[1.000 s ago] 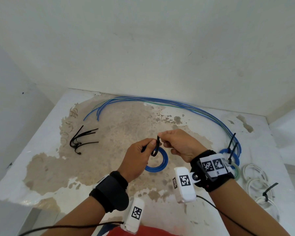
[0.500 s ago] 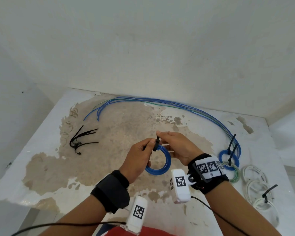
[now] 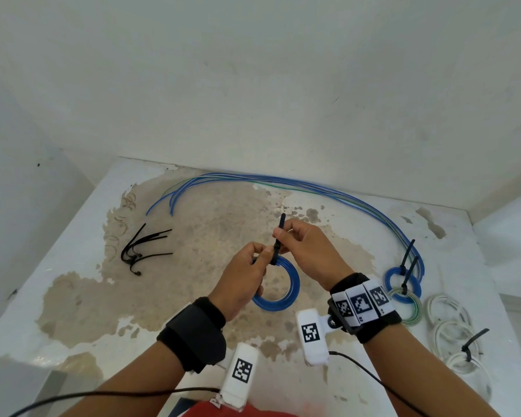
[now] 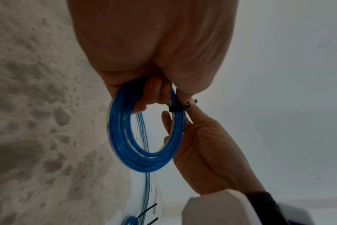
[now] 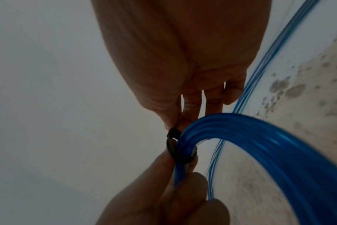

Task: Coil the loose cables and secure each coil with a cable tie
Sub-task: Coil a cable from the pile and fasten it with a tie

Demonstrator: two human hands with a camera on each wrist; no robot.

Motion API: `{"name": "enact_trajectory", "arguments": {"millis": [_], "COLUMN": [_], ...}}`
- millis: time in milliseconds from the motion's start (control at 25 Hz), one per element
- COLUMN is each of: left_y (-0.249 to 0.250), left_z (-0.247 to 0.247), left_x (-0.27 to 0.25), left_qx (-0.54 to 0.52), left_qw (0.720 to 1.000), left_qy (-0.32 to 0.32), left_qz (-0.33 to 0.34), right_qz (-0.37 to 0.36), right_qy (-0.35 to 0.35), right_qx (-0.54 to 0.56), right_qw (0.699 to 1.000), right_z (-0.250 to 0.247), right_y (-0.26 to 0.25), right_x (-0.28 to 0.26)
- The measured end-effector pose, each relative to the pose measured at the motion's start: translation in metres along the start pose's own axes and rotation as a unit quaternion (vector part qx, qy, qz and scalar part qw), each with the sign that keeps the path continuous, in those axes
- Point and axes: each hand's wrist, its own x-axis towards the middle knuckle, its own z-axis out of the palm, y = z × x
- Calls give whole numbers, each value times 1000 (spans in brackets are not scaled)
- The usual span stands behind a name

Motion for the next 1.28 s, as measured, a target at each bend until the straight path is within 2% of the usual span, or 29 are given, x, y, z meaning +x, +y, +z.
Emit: {"name": "enact_trajectory", "arguments": {"millis": [160, 320, 480, 880, 1040, 1280], "left_y": [4, 6, 3, 11, 18, 18], "left_z": [1, 3, 6, 10, 11, 13], "left_x": [0, 1, 1, -1, -3, -3], "left_qx": [21, 26, 15, -82, -96, -32], "left_qw": [1000, 999, 1000, 993, 989, 996], "left_qy": [2, -3, -3, -35, -38, -25], "left_qz": [23, 35, 8, -77, -107, -74], "right_qz": [-34, -38, -11, -34, -36, -45], "right_qy": [21, 51, 45, 82, 77, 80], "right_qx": [-29, -43, -34, -62, -68, -72], "right_qw": [999, 997, 998, 994, 994, 993], "right_z": [0, 1, 1, -5, -8, -9], "right_y": [-3, 2, 7, 13, 12, 13], "right_x": [1, 5, 8, 11, 8, 7]}}
